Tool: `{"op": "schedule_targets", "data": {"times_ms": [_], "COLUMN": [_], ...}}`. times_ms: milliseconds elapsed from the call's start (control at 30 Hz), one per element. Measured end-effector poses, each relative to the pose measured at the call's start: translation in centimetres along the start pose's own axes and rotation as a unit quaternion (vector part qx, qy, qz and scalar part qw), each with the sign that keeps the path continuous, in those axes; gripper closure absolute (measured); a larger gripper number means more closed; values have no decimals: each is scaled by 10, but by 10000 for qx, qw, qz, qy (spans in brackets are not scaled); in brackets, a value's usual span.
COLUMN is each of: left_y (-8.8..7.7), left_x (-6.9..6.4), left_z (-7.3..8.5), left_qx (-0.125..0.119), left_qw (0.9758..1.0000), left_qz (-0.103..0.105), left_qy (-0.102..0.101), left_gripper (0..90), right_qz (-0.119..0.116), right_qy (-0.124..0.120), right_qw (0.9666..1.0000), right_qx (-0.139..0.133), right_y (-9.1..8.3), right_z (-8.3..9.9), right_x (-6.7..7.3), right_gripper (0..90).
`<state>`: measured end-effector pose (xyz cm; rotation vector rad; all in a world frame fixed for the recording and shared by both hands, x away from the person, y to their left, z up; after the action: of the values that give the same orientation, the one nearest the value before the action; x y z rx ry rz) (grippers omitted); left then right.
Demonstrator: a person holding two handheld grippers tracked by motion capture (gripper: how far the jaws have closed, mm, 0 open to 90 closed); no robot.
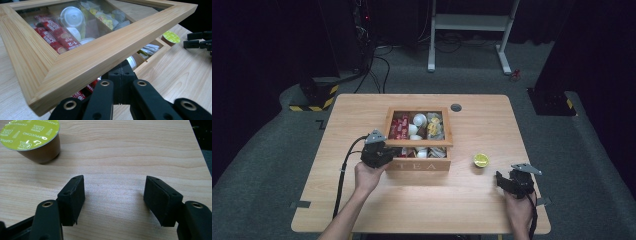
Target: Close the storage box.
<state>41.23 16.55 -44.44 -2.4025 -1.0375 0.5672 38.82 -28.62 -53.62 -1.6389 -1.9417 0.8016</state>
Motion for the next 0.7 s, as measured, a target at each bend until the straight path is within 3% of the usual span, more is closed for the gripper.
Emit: {"op": "schedule_targets", "data": {"times_ms": [700], "left_y": [7], "left_x": [-1], "left_z": [17], "left_qx": [142], "left_qw": [9999], "left_qz": [-13], "left_qy": [4], "left_gripper": [900], "right_qz": [-13], "right_qy": [-18], "right_qw": [10000], "right_qx": [0], "right_y": [0], "right_z": [0], "right_x": [0], "right_gripper": [328]}}
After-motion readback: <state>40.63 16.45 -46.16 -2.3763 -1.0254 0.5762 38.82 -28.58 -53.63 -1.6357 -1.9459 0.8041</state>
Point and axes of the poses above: each handheld gripper's, and its own axes: y roughly forward along the jaws, z roughly out of its underside, x roughly to its left, the point moved 2 cm from there along y, roughly forward along the jaws, and after that the axes turned 1 degree about x, right-handed, at the moved point
